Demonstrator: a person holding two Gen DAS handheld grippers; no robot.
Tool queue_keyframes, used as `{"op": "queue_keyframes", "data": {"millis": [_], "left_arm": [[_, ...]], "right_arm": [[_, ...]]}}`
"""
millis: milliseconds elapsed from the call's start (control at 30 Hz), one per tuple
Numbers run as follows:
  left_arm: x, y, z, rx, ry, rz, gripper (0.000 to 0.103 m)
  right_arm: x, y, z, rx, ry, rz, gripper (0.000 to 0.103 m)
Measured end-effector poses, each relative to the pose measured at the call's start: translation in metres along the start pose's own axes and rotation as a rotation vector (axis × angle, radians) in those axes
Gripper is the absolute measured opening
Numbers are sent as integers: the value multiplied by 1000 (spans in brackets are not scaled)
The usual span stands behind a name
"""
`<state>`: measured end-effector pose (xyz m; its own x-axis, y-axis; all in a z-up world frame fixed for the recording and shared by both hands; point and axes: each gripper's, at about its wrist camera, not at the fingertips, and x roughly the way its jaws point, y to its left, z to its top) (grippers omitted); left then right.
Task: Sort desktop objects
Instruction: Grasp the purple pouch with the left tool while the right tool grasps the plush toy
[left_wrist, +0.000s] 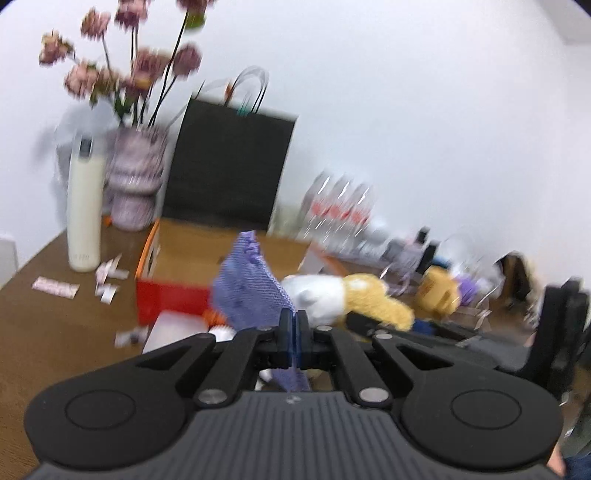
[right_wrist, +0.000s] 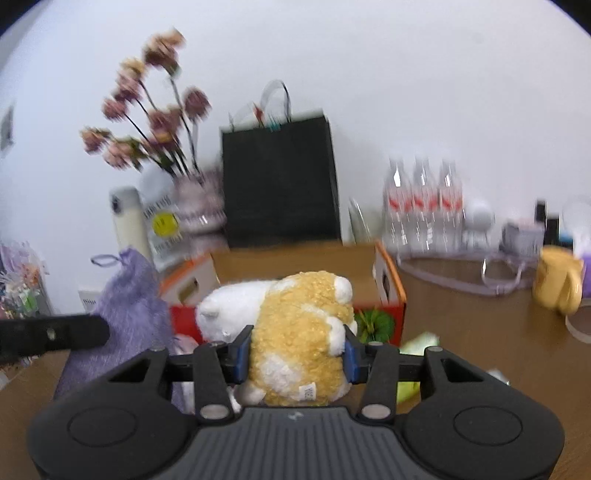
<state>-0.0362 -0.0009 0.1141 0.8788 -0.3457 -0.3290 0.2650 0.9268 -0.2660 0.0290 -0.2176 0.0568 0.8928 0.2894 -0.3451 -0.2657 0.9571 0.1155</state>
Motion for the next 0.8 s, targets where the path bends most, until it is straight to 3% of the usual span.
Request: {"op": "queue_keyframes", "data": {"millis": [133, 200, 267, 333, 433, 533, 567, 633, 667, 700, 767, 800], "left_arm": [[-41, 8, 10, -80, -28, -131, 2], [-59, 18, 2, -142, 9, -221, 2], [-68, 24, -16, -188, 69, -253, 2], [-69, 26, -42, -197, 152, -221, 2], [-58, 33, -78, -194, 264, -111, 2], [-48, 35, -95, -145, 320, -29, 3], [-43, 35, -96, -132, 333, -5, 7], [-32, 33, -95, -127, 348, 39, 24], [-28, 30, -95, -113, 341, 30, 53], [-23, 27, -95, -103, 330, 28, 73], [-14, 20, -97, -69, 346, 59, 76], [-9, 15, -98, -45, 347, 81, 85]], "right_arm": [[-38, 5, 10, -31, -59, 10, 45], [-57, 2, 7, -21, -44, 32, 46], [-72, -2, -4, -6, 5, 58, 46], [-82, -4, -21, -17, 49, 61, 46], [-87, -8, -51, -21, 133, 29, 46], [-88, -14, -77, 18, 214, 29, 46], [-88, -16, -84, 23, 236, 19, 46], [-88, -16, -95, 37, 254, 14, 47], [-86, -14, -99, 36, 265, 12, 47], [-84, -12, -100, 33, 273, 7, 47], [-82, -7, -103, 8, 278, -5, 48], [-81, -5, -104, -8, 279, -10, 48]]}}
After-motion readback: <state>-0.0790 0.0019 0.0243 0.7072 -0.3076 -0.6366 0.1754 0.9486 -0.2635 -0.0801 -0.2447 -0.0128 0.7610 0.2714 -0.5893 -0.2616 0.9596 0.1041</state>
